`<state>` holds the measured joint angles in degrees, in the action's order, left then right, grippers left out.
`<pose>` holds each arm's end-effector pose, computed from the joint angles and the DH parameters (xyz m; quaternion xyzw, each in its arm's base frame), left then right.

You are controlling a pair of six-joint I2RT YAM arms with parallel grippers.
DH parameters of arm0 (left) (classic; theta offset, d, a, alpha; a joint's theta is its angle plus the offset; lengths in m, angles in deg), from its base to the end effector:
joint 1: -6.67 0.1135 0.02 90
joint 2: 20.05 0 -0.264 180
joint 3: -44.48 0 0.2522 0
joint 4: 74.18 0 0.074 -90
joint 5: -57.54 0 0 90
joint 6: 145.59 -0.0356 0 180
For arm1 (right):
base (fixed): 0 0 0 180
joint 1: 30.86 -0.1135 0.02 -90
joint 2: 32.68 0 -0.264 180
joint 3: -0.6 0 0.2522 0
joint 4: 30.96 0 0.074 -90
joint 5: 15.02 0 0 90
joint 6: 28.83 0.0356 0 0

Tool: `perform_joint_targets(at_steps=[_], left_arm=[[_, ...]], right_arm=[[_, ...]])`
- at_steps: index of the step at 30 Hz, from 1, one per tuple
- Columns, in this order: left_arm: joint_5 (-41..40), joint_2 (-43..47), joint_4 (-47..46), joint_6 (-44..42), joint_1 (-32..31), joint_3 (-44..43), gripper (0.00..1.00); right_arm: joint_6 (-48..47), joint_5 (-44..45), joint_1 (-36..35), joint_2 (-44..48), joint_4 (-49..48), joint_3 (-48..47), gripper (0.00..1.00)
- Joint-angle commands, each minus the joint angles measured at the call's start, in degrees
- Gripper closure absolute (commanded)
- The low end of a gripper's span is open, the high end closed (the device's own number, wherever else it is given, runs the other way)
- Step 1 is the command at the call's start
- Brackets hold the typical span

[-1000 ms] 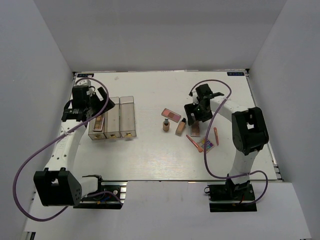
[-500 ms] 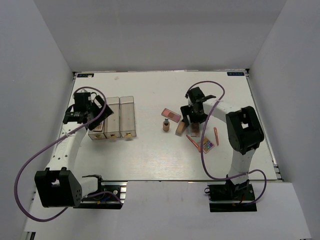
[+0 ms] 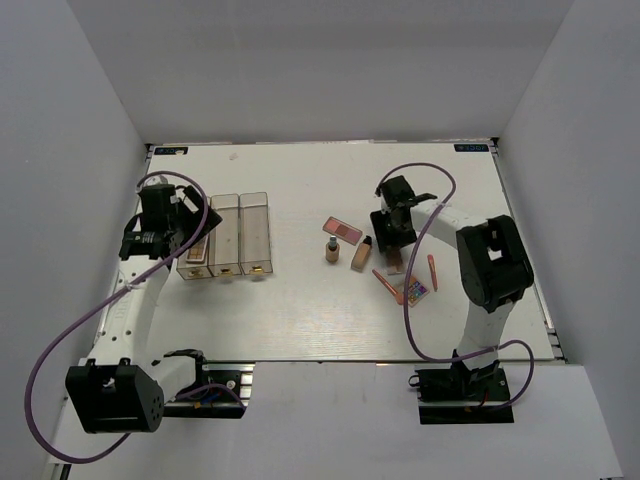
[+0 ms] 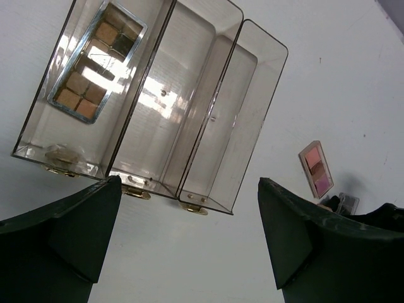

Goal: Organize the makeup

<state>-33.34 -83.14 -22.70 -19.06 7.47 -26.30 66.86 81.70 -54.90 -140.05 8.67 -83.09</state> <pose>0.2295 0.0038 0.3068 -0.2972 0.8704 -0.1137 0.3757 0.3477 0.1505 0.1665 -0.1415 0.9611 0.0040 0.2373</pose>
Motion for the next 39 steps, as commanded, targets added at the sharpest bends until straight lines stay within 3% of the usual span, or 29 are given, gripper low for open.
perform_joint_targets(at_steps=[1, 7, 9, 14, 20, 29, 39], left_arm=[[0.8, 1.7, -1.7, -1.4, 0.3, -1.3, 0.02], [6.9, 4.5, -6.9, -1.9, 0.3, -1.5, 0.02], [8.3, 5.9, -9.1, -2.0, 0.3, -1.6, 0.02], [11.0, 8.9, -14.0, -3.9, -0.2, -2.0, 0.02], [14.7, 13.7, -19.9, -6.7, -0.2, -2.5, 0.02], [18.4, 21.2, -26.5, -7.6, -0.2, -1.4, 0.02], [16.8, 26.1, -23.8, -9.1, -0.2, -4.4, 0.02]], right_arm=[[-5.4, 3.4, 2.0, 3.4, 2.0, -0.9, 0.90], [-18.2, 0.8, 1.7, 7.0, -0.9, -8.7, 0.95], [-21.8, -3.3, 1.3, 6.1, 0.0, -15.4, 0.97], [-19.0, -15.9, -1.1, -2.8, 6.2, -37.8, 0.96], [-14.8, -27.4, -8.6, -10.7, 4.4, -51.5, 0.96], [-9.7, -33.9, -21.7, -17.8, -14.2, -57.4, 1.00], [8.0, -34.1, -29.0, -26.0, -34.0, -58.4, 1.00]])
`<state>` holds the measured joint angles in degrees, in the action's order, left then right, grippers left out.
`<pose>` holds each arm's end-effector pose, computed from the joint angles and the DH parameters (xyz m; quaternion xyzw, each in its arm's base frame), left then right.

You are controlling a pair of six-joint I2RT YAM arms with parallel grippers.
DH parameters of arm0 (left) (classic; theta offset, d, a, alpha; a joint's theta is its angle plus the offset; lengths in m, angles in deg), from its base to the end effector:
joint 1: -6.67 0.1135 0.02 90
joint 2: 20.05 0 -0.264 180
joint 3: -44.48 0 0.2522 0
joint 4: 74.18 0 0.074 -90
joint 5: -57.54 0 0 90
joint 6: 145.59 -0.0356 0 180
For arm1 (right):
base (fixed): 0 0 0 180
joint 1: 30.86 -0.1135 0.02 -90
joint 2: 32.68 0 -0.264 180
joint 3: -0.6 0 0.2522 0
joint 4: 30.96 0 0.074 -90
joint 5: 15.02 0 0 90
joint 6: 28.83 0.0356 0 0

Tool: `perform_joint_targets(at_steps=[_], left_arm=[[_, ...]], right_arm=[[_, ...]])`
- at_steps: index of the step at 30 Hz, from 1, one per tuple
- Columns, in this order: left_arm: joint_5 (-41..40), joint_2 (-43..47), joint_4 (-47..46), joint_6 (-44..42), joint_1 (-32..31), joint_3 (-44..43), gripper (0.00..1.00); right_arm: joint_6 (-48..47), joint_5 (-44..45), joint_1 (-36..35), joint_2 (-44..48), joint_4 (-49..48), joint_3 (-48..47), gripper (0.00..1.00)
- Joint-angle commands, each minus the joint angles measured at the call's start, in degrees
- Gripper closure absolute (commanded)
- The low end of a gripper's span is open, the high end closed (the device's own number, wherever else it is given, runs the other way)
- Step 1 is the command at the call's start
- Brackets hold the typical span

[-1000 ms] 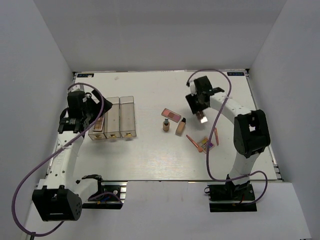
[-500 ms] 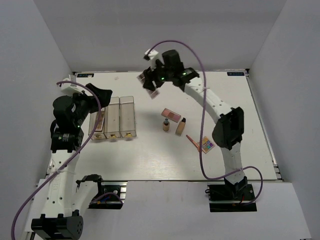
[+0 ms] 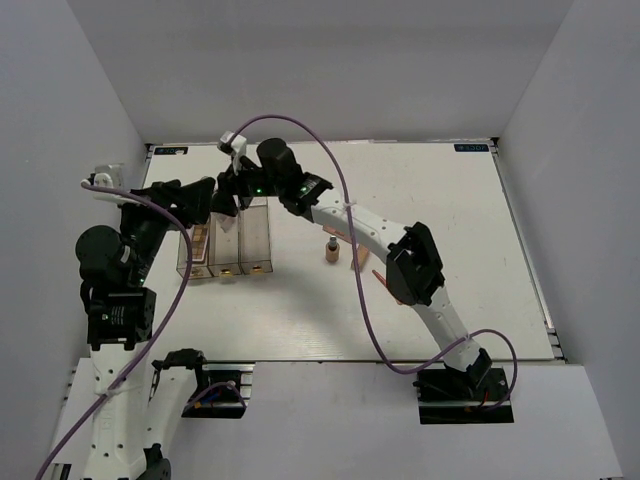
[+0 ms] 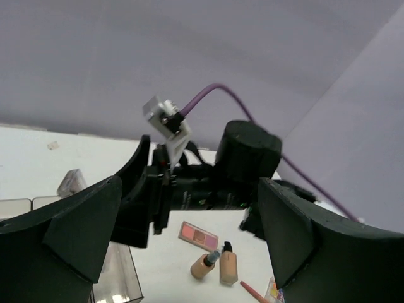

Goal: Organize the makeup

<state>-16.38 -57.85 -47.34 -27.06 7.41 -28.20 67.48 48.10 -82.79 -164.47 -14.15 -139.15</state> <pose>0.1256 -0.0082 0.4347 -0.0619 0.6550 -0.2685 0.7036 0.3266 0.4431 0.3290 -0.4258 0.6224 0.4621 0.4668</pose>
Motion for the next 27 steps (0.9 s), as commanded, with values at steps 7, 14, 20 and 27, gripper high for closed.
perform_joint_targets(at_steps=[7, 14, 20, 27], left_arm=[[-1.0, 1.5, 5.8, -2.0, -0.1, -5.7, 0.02], [-0.8, 2.7, 10.1, -2.0, -0.1, -6.7, 0.02], [-0.6, 3.3, 11.7, -1.6, -0.1, -7.3, 0.02], [-0.1, 3.4, 13.5, -1.4, -0.1, -7.8, 0.02]], right_arm=[[15.3, 5.1, -4.7, -7.7, -22.9, -3.4, 1.00], [16.9, 6.9, -6.3, -11.8, -27.3, -5.4, 1.00], [18.7, 8.8, -6.5, -14.4, -28.5, -5.7, 1.00], [19.6, 11.6, -6.7, -18.2, -30.6, -8.0, 1.00]])
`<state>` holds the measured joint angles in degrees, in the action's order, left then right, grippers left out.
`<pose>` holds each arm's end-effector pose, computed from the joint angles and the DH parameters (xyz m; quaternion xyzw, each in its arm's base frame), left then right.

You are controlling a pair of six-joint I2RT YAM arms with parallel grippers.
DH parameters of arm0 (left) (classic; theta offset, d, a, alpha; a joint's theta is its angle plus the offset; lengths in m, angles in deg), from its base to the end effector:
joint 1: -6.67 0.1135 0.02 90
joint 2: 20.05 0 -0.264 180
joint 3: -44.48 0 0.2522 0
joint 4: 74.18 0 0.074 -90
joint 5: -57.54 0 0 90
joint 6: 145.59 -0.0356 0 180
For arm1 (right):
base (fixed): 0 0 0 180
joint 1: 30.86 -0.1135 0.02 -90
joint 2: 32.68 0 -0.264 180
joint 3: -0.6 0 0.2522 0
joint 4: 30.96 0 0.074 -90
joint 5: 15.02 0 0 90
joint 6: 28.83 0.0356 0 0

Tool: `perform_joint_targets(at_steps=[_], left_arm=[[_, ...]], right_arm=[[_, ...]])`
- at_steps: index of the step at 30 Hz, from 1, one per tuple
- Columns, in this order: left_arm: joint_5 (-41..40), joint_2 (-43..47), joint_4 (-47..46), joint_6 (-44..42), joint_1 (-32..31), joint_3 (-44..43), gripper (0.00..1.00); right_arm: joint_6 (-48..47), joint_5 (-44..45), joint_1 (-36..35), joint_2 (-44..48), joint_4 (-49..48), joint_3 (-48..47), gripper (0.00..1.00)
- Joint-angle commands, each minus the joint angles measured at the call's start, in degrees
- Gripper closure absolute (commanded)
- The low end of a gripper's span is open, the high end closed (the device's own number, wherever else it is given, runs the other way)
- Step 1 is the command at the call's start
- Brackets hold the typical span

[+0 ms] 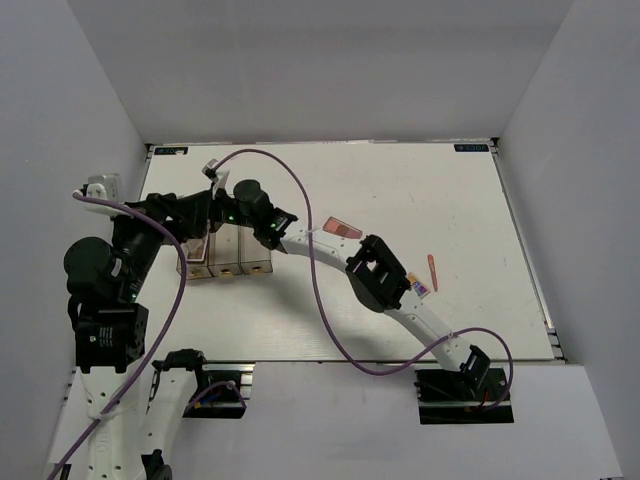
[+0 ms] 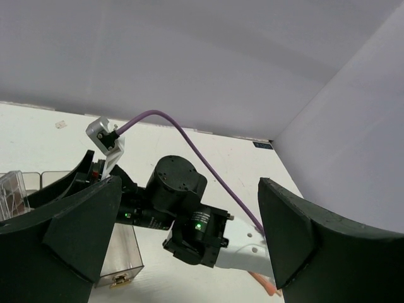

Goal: Organize the makeup

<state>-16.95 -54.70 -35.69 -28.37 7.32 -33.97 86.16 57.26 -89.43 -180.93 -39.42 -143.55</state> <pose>0.0928 -0.0085 0.4482 -0.0639 0.6718 -0.2567 0.6919 0.3055 0.5207 0.2426 -0.3022 0.6103 0.5609 0.4707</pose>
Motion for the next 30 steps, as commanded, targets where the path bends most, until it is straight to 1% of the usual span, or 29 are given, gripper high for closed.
perform_joint_targets(at_steps=[1, 7, 8, 9, 10, 11, 12, 13, 14, 16, 20, 24, 26, 28, 30], left_arm=[[0.8, 0.2, 2.4, -0.1, 0.0, -2.1, 0.02], [0.9, -0.4, 3.3, -0.3, 0.0, -2.4, 0.02], [1.1, -0.5, 3.1, -0.2, 0.0, -2.3, 0.02], [1.2, -0.8, 3.0, -0.3, 0.0, -1.9, 0.02], [1.3, -0.8, 2.7, -0.2, 0.0, -1.8, 0.02], [1.6, -0.9, 2.6, -0.2, 0.0, -1.6, 0.02], [1.8, -1.1, 2.3, -0.1, 0.0, -1.5, 0.02], [1.8, -1.3, 2.3, -0.1, 0.0, -1.3, 0.02], [2.0, -1.5, 2.1, 0.3, 0.0, -1.3, 0.02], [2.5, -1.9, 1.7, 0.9, 0.0, -0.9, 0.02], [2.9, -2.4, 0.9, 3.4, 0.0, 0.3, 0.02], [3.0, -2.3, -0.8, 5.9, 0.0, 2.2, 0.02], [2.7, -2.2, -1.0, 7.0, 0.0, 2.5, 0.02], [2.4, -2.3, -1.4, 7.3, 0.0, 2.7, 0.02], [2.7, -2.5, -1.5, 7.4, 0.0, 2.7, 0.02]], right_arm=[[0.9, 2.7, 0.0, -2.2, -5.4, -4.3, 1.00], [1.5, 3.5, -0.3, -3.5, -7.0, -4.2, 1.00], [1.6, 3.7, -0.3, -3.9, -7.0, -4.3, 0.96], [1.5, 4.0, -0.1, -4.0, -6.9, -4.2, 0.90], [1.5, 4.4, -0.3, -4.2, -6.9, -4.1, 0.74], [1.3, 4.4, -0.2, -4.3, -6.9, -4.2, 0.65], [1.1, 4.2, -0.3, -4.5, -6.8, -4.2, 0.59], [0.9, 3.7, -0.3, -4.5, -6.8, -3.9, 0.52], [0.8, 3.4, -0.2, -4.6, -6.9, -3.7, 0.50], [0.8, 2.8, -0.4, -4.5, -7.0, -3.3, 0.42], [0.1, 1.7, 0.0, -4.4, -7.4, -2.8, 0.39], [-0.5, -0.4, 0.5, -3.6, -7.8, -2.2, 0.32], [-0.7, -1.2, 0.3, -3.4, -8.0, -1.5, 0.31], [-0.8, -2.1, 0.3, -3.0, -8.1, -1.1, 0.26], [-0.8, -2.8, 0.2, -2.8, -8.3, -0.6, 0.25]])
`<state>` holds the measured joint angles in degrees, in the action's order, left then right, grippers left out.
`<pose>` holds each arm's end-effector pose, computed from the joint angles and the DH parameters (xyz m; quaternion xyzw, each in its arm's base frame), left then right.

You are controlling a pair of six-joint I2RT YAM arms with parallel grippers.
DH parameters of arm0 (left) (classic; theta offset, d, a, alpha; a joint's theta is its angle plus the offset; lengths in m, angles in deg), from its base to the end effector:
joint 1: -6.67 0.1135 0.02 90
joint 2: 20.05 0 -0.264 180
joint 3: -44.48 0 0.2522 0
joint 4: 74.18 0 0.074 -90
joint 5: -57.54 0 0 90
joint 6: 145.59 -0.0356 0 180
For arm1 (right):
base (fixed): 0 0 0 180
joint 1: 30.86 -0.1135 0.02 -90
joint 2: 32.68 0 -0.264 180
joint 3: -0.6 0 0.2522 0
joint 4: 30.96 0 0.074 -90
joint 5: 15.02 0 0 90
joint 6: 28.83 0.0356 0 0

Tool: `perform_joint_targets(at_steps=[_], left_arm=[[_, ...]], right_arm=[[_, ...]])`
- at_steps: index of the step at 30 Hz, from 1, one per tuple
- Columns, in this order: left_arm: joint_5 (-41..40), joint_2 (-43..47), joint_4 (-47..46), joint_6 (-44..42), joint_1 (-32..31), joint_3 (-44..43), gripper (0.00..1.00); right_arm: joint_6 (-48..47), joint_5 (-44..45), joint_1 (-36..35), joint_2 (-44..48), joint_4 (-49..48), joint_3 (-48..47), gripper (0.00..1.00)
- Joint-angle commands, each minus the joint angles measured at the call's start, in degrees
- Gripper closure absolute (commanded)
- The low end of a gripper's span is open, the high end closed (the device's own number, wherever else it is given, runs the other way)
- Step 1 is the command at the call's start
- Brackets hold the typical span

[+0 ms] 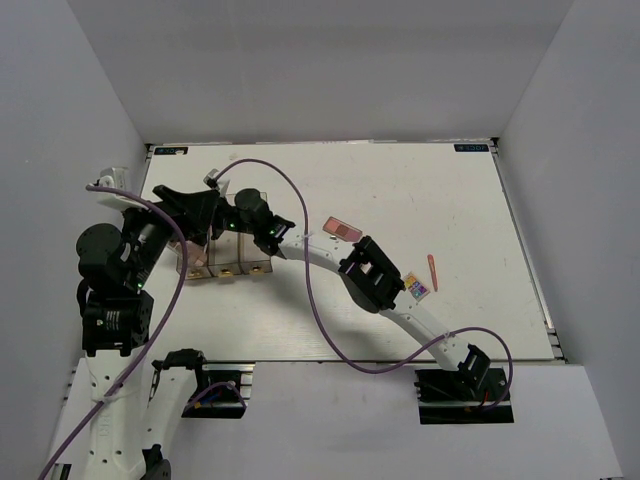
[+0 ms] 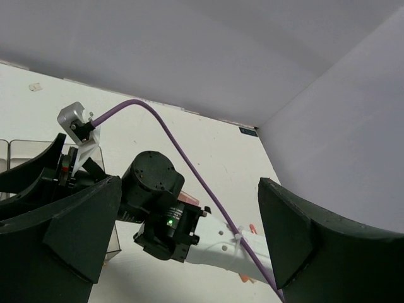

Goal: Organize the makeup

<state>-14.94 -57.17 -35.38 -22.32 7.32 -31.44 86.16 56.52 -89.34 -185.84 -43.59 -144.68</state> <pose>0.1141 -0.0094 0.4308 -0.1009 0.6999 -0.2996 0.6405 0.3107 0.5283 0.2070 -0.3056 0.6061 0.5645 0.4697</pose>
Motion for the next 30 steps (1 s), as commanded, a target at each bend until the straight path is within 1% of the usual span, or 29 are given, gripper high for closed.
perform_joint_targets(at_steps=[1, 4, 7, 8, 10, 11, 13, 14, 16, 17, 18, 19, 20, 21, 22, 23, 24, 25, 26, 27, 28, 29, 30], left_arm=[[0.8, -0.1, -1.7, 1.5, 0.0, 0.1, 0.02], [1.0, -0.7, -1.5, 2.2, 0.0, 0.1, 0.02], [0.7, -0.6, -1.7, 3.1, 0.0, 0.9, 0.02], [0.8, -0.6, -2.2, 3.4, 0.0, 1.7, 0.02], [1.0, -0.4, -3.0, 4.2, 0.0, 2.6, 0.02], [1.0, -0.6, -3.9, 4.5, 0.0, 3.3, 0.02], [1.6, -1.0, -4.5, 5.0, 0.0, 4.0, 0.04], [2.0, -1.3, -4.9, 5.1, 0.0, 4.1, 0.05], [2.3, -2.7, -5.3, 5.2, 0.0, 4.6, 0.09], [2.6, -2.7, -5.3, 5.3, 0.0, 4.6, 0.09], [3.0, -3.3, -5.9, 5.6, 0.0, 5.0, 0.16], [3.2, -3.6, -5.9, 5.7, 0.0, 5.5, 0.21], [4.1, -3.9, -6.4, 5.7, 0.0, 5.9, 0.27], [4.5, -4.1, -6.5, 6.0, 0.0, 6.5, 0.33], [5.1, -4.8, -6.8, 6.7, 0.0, 7.7, 0.45], [5.6, -5.2, -7.1, 7.1, 0.0, 8.4, 0.51], [6.6, -5.8, -7.1, 7.9, -0.6, 9.5, 0.56], [7.5, -7.2, -7.0, 8.4, -0.6, 9.9, 0.63], [8.2, -8.5, -6.3, 8.6, -0.6, 9.9, 0.67], [9.6, -9.8, -5.5, 8.6, -0.6, 9.9, 0.70], [10.5, -12.5, -4.4, 8.6, -0.6, 9.5, 0.70], [11.2, -13.8, -3.9, 8.6, -0.6, 9.2, 0.70], [12.7, -15.0, -3.5, 7.8, -0.6, 9.0, 0.68]], right_arm=[[-1.0, -2.0, 0.3, 2.3, -4.3, 0.7, 0.24], [-1.3, -1.3, 0.6, 4.1, -5.1, 2.3, 0.25], [-3.3, -1.1, 1.8, 7.6, -6.0, 4.9, 0.31], [-3.9, -1.1, 2.9, 9.6, -6.0, 5.5, 0.36], [-6.0, -1.1, 4.2, 11.7, -6.0, 7.6, 0.41], [-6.7, -1.4, 5.1, 14.2, -5.1, 8.4, 0.48], [-9.6, -1.7, 6.9, 16.9, -3.9, 11.0, 0.54], [-10.7, -1.9, 7.7, 19.2, -1.8, 11.6, 0.59], [-14.7, -2.4, 11.5, 22.8, 3.1, 13.2, 0.59], [-16.3, -2.4, 11.5, 24.0, 3.1, 13.5, 0.58], [-20.0, -2.3, 14.0, 26.4, 8.6, 13.5, 0.49], [-20.1, -2.3, 14.7, 26.4, 11.2, 13.6, 0.49], [-24.4, -1.6, 16.6, 28.7, 14.1, 13.9, 0.32], [-27.3, -1.2, 18.2, 29.7, 20.9, 13.9, 0.26], [-29.7, -1.0, 18.9, 30.5, 24.5, 13.8, 0.22], [-34.3, -0.3, 20.8, 31.8, 29.0, 13.3, 0.18], [-36.1, 0.4, 21.6, 32.3, 36.7, 13.1, 0.18], [-37.9, 0.9, 23.8, 32.8, 40.4, 13.0, 0.18], [-39.4, 2.0, 24.2, 33.6, 44.1, 12.5, 0.27], [-42.3, 2.5, 25.0, 33.8, 47.7, 12.4, 0.35], [-43.3, 2.5, 26.9, 34.5, 53.7, 12.6, 0.45], [-44.6, 3.2, 27.5, 34.9, 56.3, 13.0, 0.64], [-44.9, 3.8, 28.1, 35.0, 58.5, 13.4, 0.71]])
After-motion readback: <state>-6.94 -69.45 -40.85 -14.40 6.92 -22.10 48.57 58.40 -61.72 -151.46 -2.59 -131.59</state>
